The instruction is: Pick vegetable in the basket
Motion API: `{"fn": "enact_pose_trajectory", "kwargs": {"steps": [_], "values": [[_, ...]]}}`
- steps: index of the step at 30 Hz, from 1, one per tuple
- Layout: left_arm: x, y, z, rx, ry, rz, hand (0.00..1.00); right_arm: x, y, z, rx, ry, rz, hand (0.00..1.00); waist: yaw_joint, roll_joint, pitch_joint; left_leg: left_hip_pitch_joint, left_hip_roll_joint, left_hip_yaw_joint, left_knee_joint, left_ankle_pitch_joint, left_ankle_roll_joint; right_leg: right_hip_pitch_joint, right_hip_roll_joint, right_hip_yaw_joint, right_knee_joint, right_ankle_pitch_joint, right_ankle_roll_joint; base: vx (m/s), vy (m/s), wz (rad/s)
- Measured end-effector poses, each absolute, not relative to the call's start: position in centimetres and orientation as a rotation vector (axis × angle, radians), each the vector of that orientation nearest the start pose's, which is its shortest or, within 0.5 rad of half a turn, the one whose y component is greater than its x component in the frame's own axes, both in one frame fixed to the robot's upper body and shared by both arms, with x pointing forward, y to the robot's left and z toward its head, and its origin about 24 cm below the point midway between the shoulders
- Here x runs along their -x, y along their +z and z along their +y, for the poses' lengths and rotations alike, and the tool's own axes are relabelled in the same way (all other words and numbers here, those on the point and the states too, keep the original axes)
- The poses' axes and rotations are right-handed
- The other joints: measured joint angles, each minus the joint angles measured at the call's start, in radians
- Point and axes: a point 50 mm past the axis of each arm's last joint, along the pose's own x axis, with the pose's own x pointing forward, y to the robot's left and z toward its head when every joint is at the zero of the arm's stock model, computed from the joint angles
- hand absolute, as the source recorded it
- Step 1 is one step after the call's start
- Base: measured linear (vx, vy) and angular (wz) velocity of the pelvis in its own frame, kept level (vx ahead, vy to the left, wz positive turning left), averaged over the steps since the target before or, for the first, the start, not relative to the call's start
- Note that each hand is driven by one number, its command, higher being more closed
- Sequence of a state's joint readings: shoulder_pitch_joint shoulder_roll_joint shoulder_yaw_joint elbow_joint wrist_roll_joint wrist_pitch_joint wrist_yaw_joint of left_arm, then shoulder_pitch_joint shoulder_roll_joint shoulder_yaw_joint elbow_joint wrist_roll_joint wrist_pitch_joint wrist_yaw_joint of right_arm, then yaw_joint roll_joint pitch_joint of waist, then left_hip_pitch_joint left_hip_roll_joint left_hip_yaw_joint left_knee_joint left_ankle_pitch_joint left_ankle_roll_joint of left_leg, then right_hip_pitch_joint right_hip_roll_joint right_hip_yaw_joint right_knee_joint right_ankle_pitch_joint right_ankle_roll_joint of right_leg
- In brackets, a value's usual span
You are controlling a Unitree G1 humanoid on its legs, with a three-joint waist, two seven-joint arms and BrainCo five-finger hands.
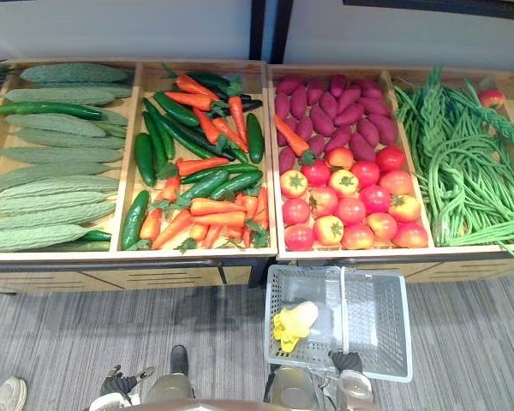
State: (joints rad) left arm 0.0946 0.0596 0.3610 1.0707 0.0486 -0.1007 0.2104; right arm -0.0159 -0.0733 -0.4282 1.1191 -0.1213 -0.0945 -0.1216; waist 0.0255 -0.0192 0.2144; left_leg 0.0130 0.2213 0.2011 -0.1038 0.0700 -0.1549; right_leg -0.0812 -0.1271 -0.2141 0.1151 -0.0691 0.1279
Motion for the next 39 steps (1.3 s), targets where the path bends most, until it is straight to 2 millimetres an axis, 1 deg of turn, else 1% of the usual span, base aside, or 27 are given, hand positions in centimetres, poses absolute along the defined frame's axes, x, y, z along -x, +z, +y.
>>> {"fn": "enact_pose_trajectory", "kwargs": {"steps": [3,5,7,9,11,14,20,23,24,25,26,27,28,29,31,32,33,34,35,36,37,38,39], "values": [[-6.8,-16.0,22.7,-0.021,0.568,1.090,0.00,-10.3,-15.7,-22.4,-0.044,-0.495,1.050,1.00,-0.001,-0.005,-0.023,-0.016,-0.011,0.011,0.000,-0.011,0.003,0.002,-0.005,0.007,-0.046,0.015,0.005,-0.01,0.053,-0.03],[-6.3,-16.1,22.4,-0.005,0.580,1.105,0.00,-9.6,-15.9,-22.5,-0.075,-0.531,1.071,1.00,-0.001,-0.005,-0.037,-0.021,-0.020,0.020,0.000,-0.016,0.004,0.004,-0.010,0.019,-0.073,0.038,0.006,0.06,0.056,-0.14],[-5.9,-16.3,22.4,0.005,0.590,1.125,0.00,-8.9,-16.0,-22.9,-0.104,-0.574,1.086,1.00,-0.008,0.000,-0.052,-0.020,-0.029,0.034,0.006,-0.011,0.008,0.004,-0.017,0.029,-0.085,0.063,0.010,0.11,0.034,-0.13],[-5.8,-16.3,22.4,0.005,0.592,1.127,0.00,-8.7,-16.0,-23.1,-0.115,-0.594,1.087,1.00,-0.022,0.004,-0.054,-0.019,-0.036,0.033,0.006,-0.010,0.008,0.008,-0.023,0.027,-0.085,0.064,0.011,0.12,0.022,0.03],[-6.0,-16.3,22.4,0.006,0.593,1.119,0.00,-8.5,-16.0,-23.3,-0.127,-0.612,1.092,1.00,-0.027,0.009,-0.057,-0.018,-0.042,0.030,0.006,-0.010,0.008,0.020,-0.028,0.016,-0.095,0.064,0.011,0.08,0.015,0.13],[-6.6,-16.2,22.3,0.011,0.593,1.100,0.00,-7.9,-16.1,-23.6,-0.142,-0.646,1.098,1.00,-0.026,0.018,-0.063,-0.027,-0.052,0.030,0.006,-0.010,0.009,0.021,-0.038,0.005,-0.103,0.065,0.012,0.06,0.017,0.10],[-6.2,-16.2,22.4,0.055,0.650,1.103,0.00,-7.7,-16.0,-24.1,-0.160,-0.682,1.091,1.00,-0.026,0.019,-0.063,-0.006,-0.049,0.073,0.006,-0.014,0.004,0.016,-0.033,0.043,-0.102,0.066,0.013,0.01,-0.002,-0.18],[-5.7,-16.2,22.8,0.108,0.726,1.103,0.00,-7.2,-15.9,-24.7,-0.172,-0.720,1.094,1.00,-0.026,0.022,-0.066,0.015,-0.048,0.106,0.006,-0.031,0.008,0.014,-0.032,0.068,-0.096,0.068,0.015,-0.03,0.005,-0.29],[-5.6,-16.1,23.5,0.132,0.783,1.092,0.00,-6.9,-15.9,-24.9,-0.181,-0.741,1.094,1.00,-0.026,0.021,-0.066,0.022,-0.050,0.121,0.006,-0.035,0.009,0.012,-0.032,0.083,-0.097,0.071,0.016,-0.03,0.018,-0.27],[-5.0,-15.9,24.7,0.204,0.918,1.072,0.00,-6.6,-15.9,-25.1,-0.183,-0.755,1.097,1.00,-0.024,0.020,-0.068,0.031,-0.052,0.134,0.006,-0.039,0.011,0.012,-0.032,0.097,-0.098,0.070,0.016,-0.02,0.015,-0.27],[-4.9,-15.8,25.0,0.216,0.943,1.068,0.00,-6.5,-15.9,-25.2,-0.183,-0.757,1.098,1.00,-0.024,0.019,-0.069,0.032,-0.052,0.139,0.006,-0.040,0.010,0.011,-0.032,0.100,-0.098,0.070,0.016,-0.02,0.013,-0.29],[-4.4,-15.4,26.3,0.273,1.074,1.037,0.00,-6.4,-15.9,-25.3,-0.188,-0.767,1.099,1.00,-0.022,0.019,-0.074,0.033,-0.052,0.149,0.006,-0.047,0.008,0.002,-0.031,0.112,-0.097,0.071,0.016,0.00,0.007,-0.24],[-4.2,-14.9,27.7,0.329,1.209,0.984,0.00,-6.3,-15.9,-25.3,-0.189,-0.771,1.098,1.00,-0.023,0.019,-0.078,0.033,-0.053,0.156,0.006,-0.049,0.008,-0.003,-0.030,0.120,-0.097,0.071,0.017,0.00,0.007,-0.23],[-4.2,-14.6,28.5,0.356,1.281,0.950,0.00,-6.3,-15.9,-25.4,-0.191,-0.777,1.099,1.00,-0.024,0.019,-0.078,0.034,-0.053,0.158,0.006,-0.049,0.009,-0.004,-0.030,0.122,-0.097,0.072,0.017,0.02,0.002,-0.16],[-4.6,-12.7,31.4,0.401,1.500,0.796,0.00,-6.1,-15.9,-25.5,-0.193,-0.784,1.102,1.00,-0.021,0.020,-0.081,0.044,-0.053,0.173,0.006,-0.053,0.008,-0.005,-0.028,0.139,-0.097,0.072,0.018,0.03,0.002,-0.20],[-4.7,-12.1,32.1,0.408,1.543,0.746,0.00,-6.0,-15.9,-25.5,-0.191,-0.785,1.102,1.00,-0.022,0.021,-0.087,0.043,-0.054,0.174,0.006,-0.054,0.008,-0.008,-0.028,0.141,-0.097,0.072,0.018,0.05,0.001,-0.20],[-5.2,-10.7,33.4,0.387,1.616,0.645,0.00,-5.8,-15.9,-25.6,-0.184,-0.786,1.107,1.00,-0.021,0.022,-0.097,0.041,-0.055,0.176,0.006,-0.057,0.009,-0.014,-0.028,0.145,-0.094,0.073,0.019,0.07,0.001,-0.09],[-5.8,-8.8,34.8,0.344,1.678,0.529,0.00,-5.7,-15.9,-25.5,-0.174,-0.779,1.109,1.00,-0.021,0.024,-0.103,0.042,-0.055,0.177,0.007,-0.058,0.009,-0.014,-0.027,0.146,-0.093,0.073,0.019,0.09,0.001,-0.09],[-6.2,-7.3,35.8,0.317,1.727,0.431,0.00,-5.6,-15.8,-25.5,-0.162,-0.772,1.110,1.00,-0.022,0.023,-0.108,0.042,-0.056,0.179,0.007,-0.059,0.010,-0.018,-0.026,0.152,-0.093,0.073,0.020,0.08,0.000,-0.09],[-6.4,-6.1,36.4,0.302,1.761,0.362,0.00,-5.5,-15.8,-25.5,-0.155,-0.768,1.109,1.00,-0.021,0.022,-0.111,0.043,-0.056,0.182,0.007,-0.059,0.010,-0.020,-0.025,0.158,-0.093,0.073,0.020,0.07,-0.003,-0.12],[-7.0,-3.3,37.6,0.269,1.828,0.190,0.00,-5.5,-15.8,-25.5,-0.144,-0.762,1.106,1.00,-0.021,0.021,-0.115,0.044,-0.057,0.184,0.007,-0.059,0.010,-0.019,-0.025,0.162,-0.093,0.073,0.020,0.05,-0.004,-0.09],[-7.2,-2.1,37.9,0.253,1.846,0.123,0.00,-5.5,-15.8,-25.4,-0.137,-0.757,1.106,1.00,-0.022,0.020,-0.116,0.045,-0.057,0.184,0.007,-0.059,0.010,-0.019,-0.025,0.163,-0.093,0.073,0.020,0.05,-0.005,-0.06],[-7.8,0.1,38.4,0.229,1.858,0.001,0.00,-5.5,-15.8,-25.4,-0.122,-0.746,1.103,1.00,-0.021,0.019,-0.116,0.047,-0.057,0.184,0.007,-0.059,0.010,-0.018,-0.025,0.165,-0.093,0.073,0.020,0.03,-0.004,-0.03]]}}
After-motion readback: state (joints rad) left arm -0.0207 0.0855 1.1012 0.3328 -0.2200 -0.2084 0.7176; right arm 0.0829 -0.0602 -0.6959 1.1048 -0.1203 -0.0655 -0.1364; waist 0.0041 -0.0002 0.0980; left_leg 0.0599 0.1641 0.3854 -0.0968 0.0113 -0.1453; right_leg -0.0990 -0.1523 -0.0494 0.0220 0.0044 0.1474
